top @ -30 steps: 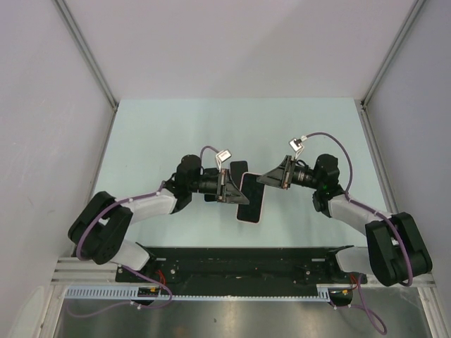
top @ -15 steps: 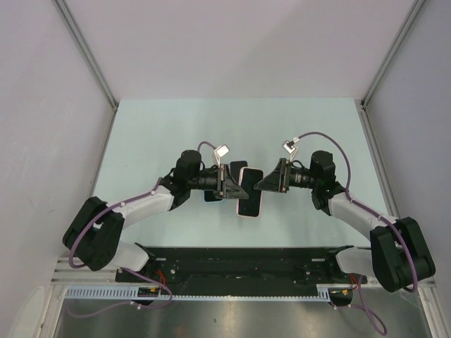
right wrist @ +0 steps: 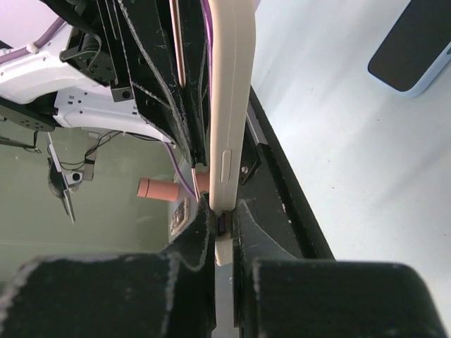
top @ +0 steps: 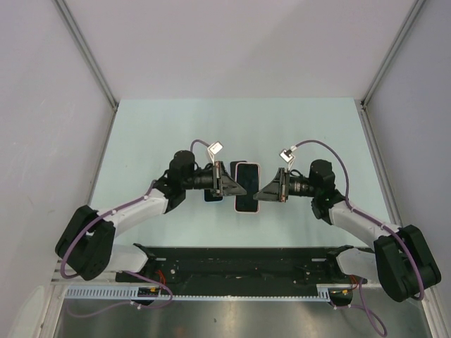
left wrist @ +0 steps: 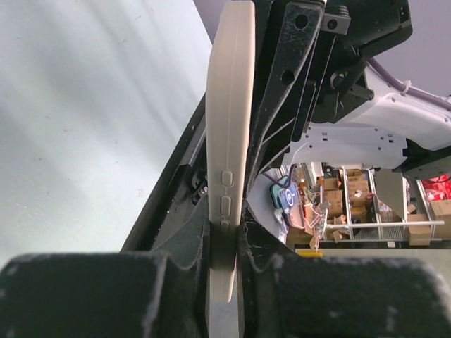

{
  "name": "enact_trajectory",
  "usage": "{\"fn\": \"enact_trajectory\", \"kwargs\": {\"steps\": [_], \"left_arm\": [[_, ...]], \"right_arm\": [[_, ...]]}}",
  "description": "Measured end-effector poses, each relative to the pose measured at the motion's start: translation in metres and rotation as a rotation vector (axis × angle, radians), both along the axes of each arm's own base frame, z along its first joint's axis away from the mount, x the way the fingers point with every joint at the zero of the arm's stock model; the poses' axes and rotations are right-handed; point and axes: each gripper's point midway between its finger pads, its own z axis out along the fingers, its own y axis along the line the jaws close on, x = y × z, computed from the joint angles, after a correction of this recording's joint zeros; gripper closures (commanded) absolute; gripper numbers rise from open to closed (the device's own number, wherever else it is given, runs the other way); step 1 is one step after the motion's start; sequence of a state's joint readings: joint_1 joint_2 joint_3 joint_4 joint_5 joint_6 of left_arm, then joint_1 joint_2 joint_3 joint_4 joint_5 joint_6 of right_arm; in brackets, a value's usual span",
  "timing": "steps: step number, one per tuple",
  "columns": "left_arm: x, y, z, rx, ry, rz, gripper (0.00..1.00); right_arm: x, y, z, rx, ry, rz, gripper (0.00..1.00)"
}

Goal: Put the phone into the phone case

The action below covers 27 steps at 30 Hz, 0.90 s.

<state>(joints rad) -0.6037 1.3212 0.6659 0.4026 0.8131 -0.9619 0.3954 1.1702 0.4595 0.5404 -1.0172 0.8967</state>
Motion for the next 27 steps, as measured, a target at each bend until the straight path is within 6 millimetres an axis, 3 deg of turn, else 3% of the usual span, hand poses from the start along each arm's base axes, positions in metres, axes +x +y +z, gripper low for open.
{"fn": "enact_trajectory", "kwargs": {"steps": [3, 6, 7, 10, 12, 20, 21, 25, 27], "left_arm": [[-0.001, 0.002, -0.001, 0.018, -0.004, 0.005, 1.00], [-0.001, 0.004, 0.001, 0.032, -0.013, 0.010, 1.00], [-0.001, 0.004, 0.002, 0.033, -0.018, 0.010, 1.00], [-0.001, 0.005, 0.003, 0.038, -0.025, 0.022, 1.00], [0.002, 0.006, 0.001, 0.043, -0.022, 0.039, 1.00], [0.010, 0.011, 0.001, 0.031, 0.004, 0.085, 1.00], [0.011, 0.011, 0.002, 0.031, 0.003, 0.090, 1.00], [0.013, 0.014, 0.004, 0.028, 0.001, 0.104, 1.00], [0.012, 0.016, 0.005, 0.033, -0.003, 0.109, 1.00]], "right_arm": [[-0.001, 0.001, 0.000, 0.001, 0.010, -0.002, 0.99], [-0.002, 0.004, 0.001, 0.005, 0.015, -0.001, 0.78], [-0.003, 0.004, 0.001, 0.007, 0.017, 0.001, 0.65], [-0.004, 0.008, 0.001, 0.010, 0.033, 0.006, 0.56], [-0.007, 0.011, 0.000, 0.009, 0.035, 0.019, 0.56], [-0.017, 0.013, -0.010, -0.005, 0.055, 0.038, 0.67], [-0.017, 0.012, -0.010, -0.007, 0.056, 0.034, 0.71], [-0.016, 0.012, -0.010, -0.006, 0.060, 0.026, 1.00], [-0.016, 0.012, -0.009, -0.001, 0.058, 0.028, 1.00]]}}
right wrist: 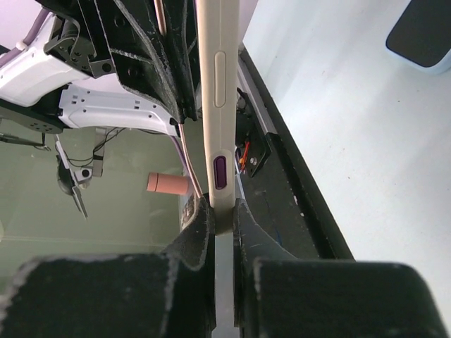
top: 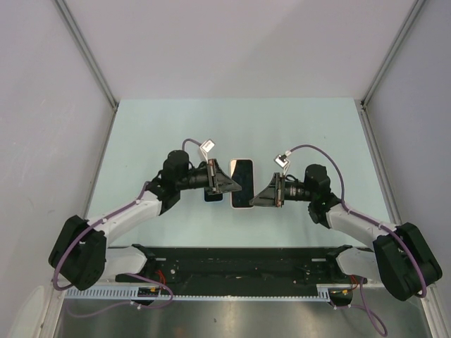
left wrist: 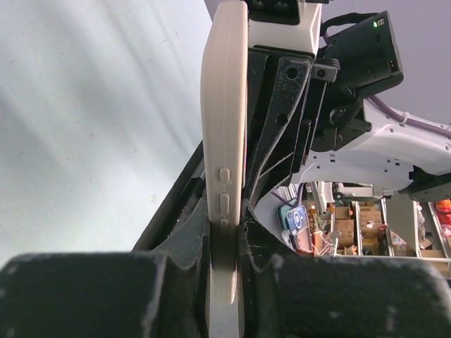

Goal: Put the phone into the phone case

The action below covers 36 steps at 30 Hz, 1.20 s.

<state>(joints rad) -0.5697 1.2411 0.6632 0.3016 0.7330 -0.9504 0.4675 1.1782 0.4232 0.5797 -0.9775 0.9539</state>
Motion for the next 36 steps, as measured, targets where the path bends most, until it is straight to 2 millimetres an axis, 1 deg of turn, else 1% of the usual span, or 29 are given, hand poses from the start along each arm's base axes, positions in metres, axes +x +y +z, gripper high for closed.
{"fn": "enact_trajectory", "kwargs": {"steps": [5, 6, 7, 8, 9, 11, 12, 13, 19, 23, 26, 29, 30, 31, 33, 34, 35, 36], "left_arm": [[-0.001, 0.003, 0.002, 0.021, -0.021, 0.009, 1.00], [0.000, 0.003, 0.003, 0.024, -0.024, 0.011, 1.00], [0.000, 0.004, 0.003, 0.027, -0.027, 0.012, 1.00], [0.000, 0.004, 0.003, 0.030, -0.027, 0.013, 1.00], [0.001, 0.004, 0.002, 0.032, -0.027, 0.013, 1.00], [0.001, 0.004, 0.002, 0.035, -0.042, 0.009, 1.00], [0.001, 0.005, 0.001, 0.040, -0.050, 0.010, 1.00], [0.002, 0.005, 0.000, 0.045, -0.054, 0.012, 1.00], [0.000, 0.006, -0.003, 0.040, -0.058, -0.001, 1.00], [-0.007, 0.006, -0.008, 0.027, -0.042, -0.021, 0.99], [-0.011, 0.006, -0.009, 0.017, -0.033, -0.038, 1.00], [-0.013, 0.006, -0.007, 0.001, -0.037, -0.048, 1.00], [-0.013, 0.006, -0.007, -0.002, -0.038, -0.051, 0.99], [-0.013, 0.006, -0.007, -0.002, -0.036, -0.048, 0.98], [-0.013, 0.007, -0.012, 0.000, -0.014, -0.046, 0.91], [-0.013, 0.008, -0.011, -0.006, -0.007, -0.046, 0.88], [-0.013, 0.008, -0.011, -0.009, -0.005, -0.045, 0.79], [-0.013, 0.008, -0.010, -0.011, -0.003, -0.044, 0.73]], "right_arm": [[0.001, 0.001, 0.003, 0.014, 0.020, -0.005, 1.00], [0.001, 0.002, 0.004, 0.017, 0.025, -0.006, 0.96], [0.002, 0.002, 0.004, 0.019, 0.029, -0.007, 0.82], [0.002, 0.003, 0.003, 0.021, 0.034, -0.007, 0.74], [0.003, 0.003, 0.003, 0.021, 0.041, -0.009, 0.59], [0.005, 0.004, 0.002, 0.020, 0.058, -0.021, 0.50], [0.005, 0.004, 0.002, 0.020, 0.057, -0.024, 0.43], [0.005, 0.004, 0.003, 0.022, 0.051, -0.025, 0.41], [0.011, 0.004, 0.004, 0.019, 0.005, -0.050, 0.40], [0.021, 0.007, 0.007, 0.017, -0.015, -0.073, 0.42], [0.030, 0.009, 0.007, 0.020, -0.019, -0.092, 0.47], [0.037, 0.012, 0.004, 0.028, -0.015, -0.099, 0.67], [0.038, 0.013, 0.004, 0.034, -0.006, -0.096, 0.81], [0.038, 0.014, 0.005, 0.044, -0.003, -0.088, 0.88], [0.039, 0.015, 0.008, 0.063, -0.010, -0.076, 1.00], [0.038, 0.016, 0.008, 0.070, -0.010, -0.063, 1.00], [0.037, 0.016, 0.009, 0.076, -0.014, -0.056, 1.00], [0.038, 0.016, 0.010, 0.082, -0.020, -0.053, 1.00]]}}
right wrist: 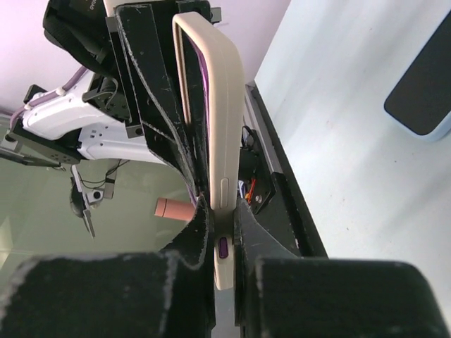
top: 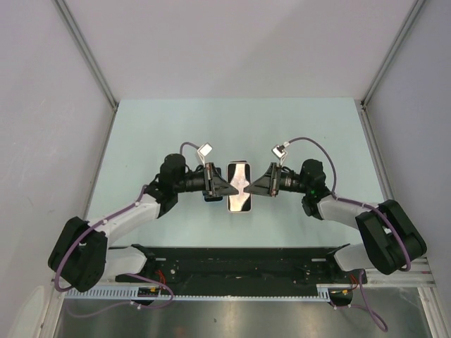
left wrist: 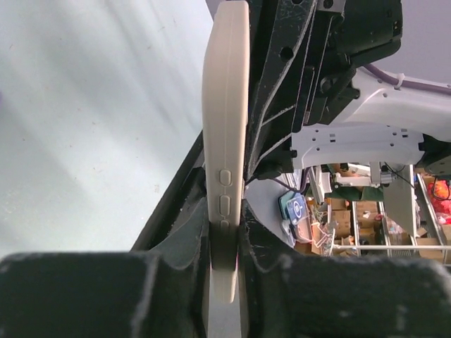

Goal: Put the phone into the phone case

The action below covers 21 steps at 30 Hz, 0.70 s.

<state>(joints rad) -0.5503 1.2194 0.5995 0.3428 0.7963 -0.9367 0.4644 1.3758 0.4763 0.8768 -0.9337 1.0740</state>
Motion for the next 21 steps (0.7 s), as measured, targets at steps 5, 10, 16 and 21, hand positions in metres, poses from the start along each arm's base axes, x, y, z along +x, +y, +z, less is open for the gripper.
{"fn": "enact_trajectory", "kwargs": {"steps": [5, 10, 16, 21], "left_arm": [[0.001, 0.002, -0.004, 0.022, -0.025, 0.007, 0.29], [0.005, 0.008, -0.014, 0.098, -0.042, 0.035, 0.10], [0.016, 0.025, -0.005, 0.221, -0.146, 0.112, 0.00], [0.031, 0.052, 0.010, 0.353, -0.275, 0.212, 0.00]], "right_arm": [[0.009, -0.007, 0.003, 0.013, 0.017, -0.031, 1.00], [0.041, -0.029, -0.006, -0.038, 0.033, -0.140, 1.00], [0.103, -0.051, -0.032, -0.328, 0.036, -0.283, 1.00], [0.137, -0.075, -0.067, -0.518, 0.098, -0.295, 1.00]]}}
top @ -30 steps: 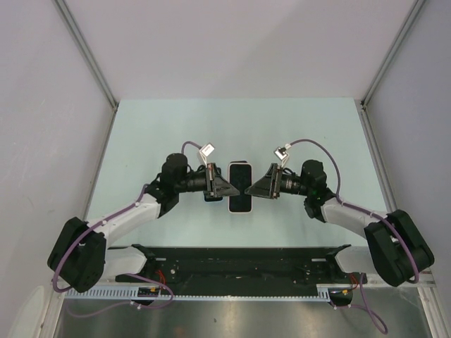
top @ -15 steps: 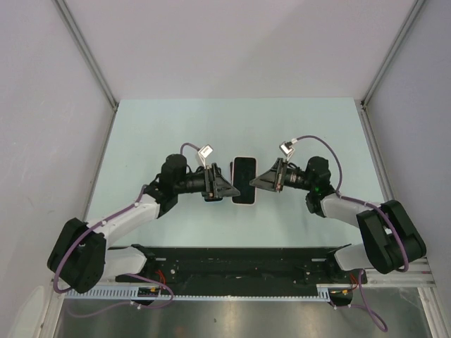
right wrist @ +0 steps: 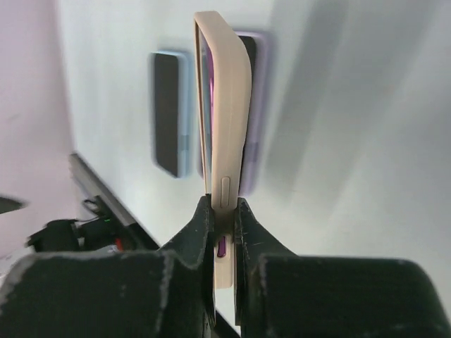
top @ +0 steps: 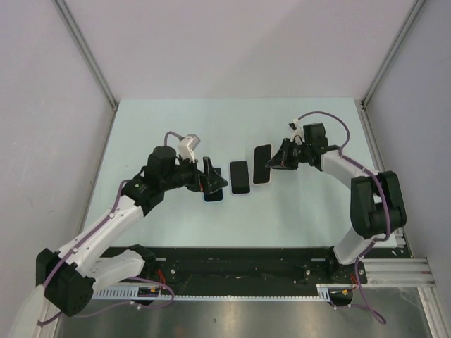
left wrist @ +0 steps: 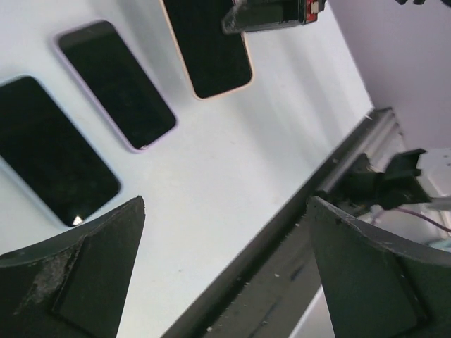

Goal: Put the phone into the phone case

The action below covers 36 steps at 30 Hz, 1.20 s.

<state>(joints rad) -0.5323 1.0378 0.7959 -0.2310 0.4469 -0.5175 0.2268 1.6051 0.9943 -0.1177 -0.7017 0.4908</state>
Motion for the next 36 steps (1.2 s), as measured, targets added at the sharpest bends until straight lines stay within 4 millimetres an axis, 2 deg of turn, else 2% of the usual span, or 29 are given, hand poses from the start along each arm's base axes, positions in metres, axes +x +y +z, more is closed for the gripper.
{"fn": "enact_trajectory", "kwargs": {"steps": [4, 9, 14, 17, 22, 26, 36], "left_arm": [[0.008, 0.022, 0.008, 0.099, -0.091, 0.070, 0.00], [0.013, 0.047, 0.006, 0.194, -0.141, 0.147, 0.00], [0.013, 0.054, 0.003, 0.223, -0.141, 0.165, 0.00], [0.014, 0.055, 0.002, 0.231, -0.143, 0.170, 0.00], [0.015, 0.057, 0.001, 0.234, -0.142, 0.175, 0.00], [0.016, 0.058, 0.001, 0.234, -0.142, 0.178, 0.00], [0.017, 0.059, 0.002, 0.237, -0.143, 0.188, 0.00]], "right_arm": [[0.011, -0.022, -0.041, -0.139, 0.112, -0.019, 1.00], [0.005, -0.040, -0.068, -0.228, 0.210, -0.013, 1.00], [0.009, -0.042, -0.078, -0.220, 0.246, 0.013, 0.99], [0.012, -0.042, -0.080, -0.195, 0.268, 0.037, 0.92], [0.013, -0.046, -0.083, -0.190, 0.292, 0.034, 0.86], [0.015, -0.048, -0.082, -0.199, 0.298, 0.022, 0.75], [0.024, -0.063, -0.092, -0.285, 0.309, -0.026, 0.71]]}}
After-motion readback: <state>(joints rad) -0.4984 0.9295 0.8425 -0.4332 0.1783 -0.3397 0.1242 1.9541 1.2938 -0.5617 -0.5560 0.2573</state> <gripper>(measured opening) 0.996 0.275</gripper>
